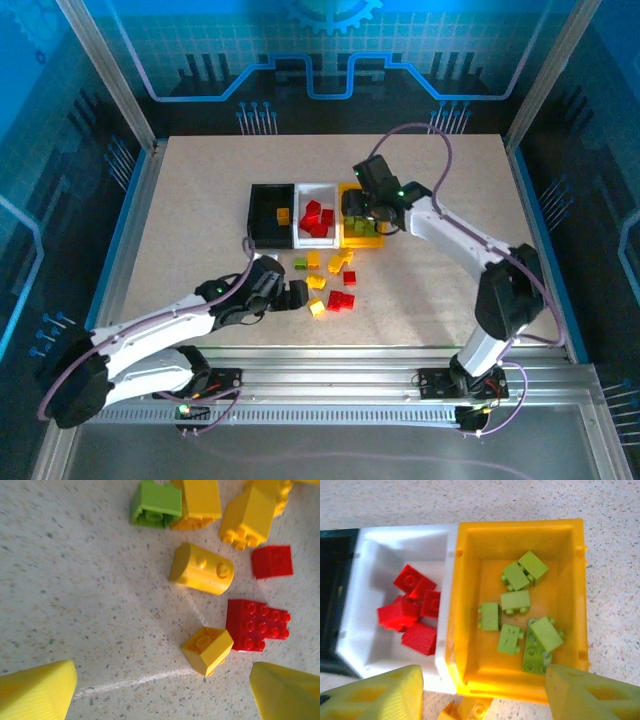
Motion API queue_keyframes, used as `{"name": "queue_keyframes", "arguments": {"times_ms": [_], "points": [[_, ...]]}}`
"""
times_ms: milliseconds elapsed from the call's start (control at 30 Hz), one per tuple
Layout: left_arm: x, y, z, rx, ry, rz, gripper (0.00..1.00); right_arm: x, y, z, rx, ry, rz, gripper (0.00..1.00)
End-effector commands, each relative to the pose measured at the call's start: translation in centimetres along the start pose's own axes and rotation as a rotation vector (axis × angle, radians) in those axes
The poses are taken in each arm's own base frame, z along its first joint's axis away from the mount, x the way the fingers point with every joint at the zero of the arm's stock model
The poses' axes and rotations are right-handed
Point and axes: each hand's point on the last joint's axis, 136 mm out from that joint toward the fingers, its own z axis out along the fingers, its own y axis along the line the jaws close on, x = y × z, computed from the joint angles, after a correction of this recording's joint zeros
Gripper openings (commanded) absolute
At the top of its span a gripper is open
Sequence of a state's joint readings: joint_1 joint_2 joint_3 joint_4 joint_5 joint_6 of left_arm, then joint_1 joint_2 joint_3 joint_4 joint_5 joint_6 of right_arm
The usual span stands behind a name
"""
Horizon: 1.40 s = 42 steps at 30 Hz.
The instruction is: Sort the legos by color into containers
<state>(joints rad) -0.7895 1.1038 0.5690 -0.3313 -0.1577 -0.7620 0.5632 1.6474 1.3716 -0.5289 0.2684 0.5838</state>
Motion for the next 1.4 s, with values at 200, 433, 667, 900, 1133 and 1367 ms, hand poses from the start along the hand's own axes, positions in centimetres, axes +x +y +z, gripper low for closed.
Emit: {"name": "queue_keyframes", "arguments": {"times_ms": [200, 433, 667, 900, 1133, 1367], "points": [[3.2, -4.6, 3.4, -0.004, 0.131, 0.207, 0.89, 4.0, -1.8, -1.5, -0.021, 0.013, 0.047, 0.67], [3.1, -4.2, 5.4, -0.075, 0.13, 0.188, 0.71, 4.3, -2.7, -2.3, -0.022, 0.003, 0.053, 0.68], [2.4, -3.5, 6.1, -0.128, 0.106, 0.17, 0.69, 4.2, -2.9, -2.9, -0.032, -0.015, 0.053, 0.67], [2.6, -3.2, 6.9, -0.155, 0.118, 0.177, 0.53, 4.5, -3.1, -2.9, -0.035, -0.011, 0.059, 0.67], [2.4, -2.3, 5.4, -0.171, 0.1, 0.159, 0.37, 4.4, -3.4, -3.3, -0.037, -0.021, 0.066, 0.67], [-1.9, -1.0, -0.4, -0.139, -0.041, 0.065, 0.34, 4.6, -3.6, -3.7, -0.046, -0.027, 0.079, 0.67]]}}
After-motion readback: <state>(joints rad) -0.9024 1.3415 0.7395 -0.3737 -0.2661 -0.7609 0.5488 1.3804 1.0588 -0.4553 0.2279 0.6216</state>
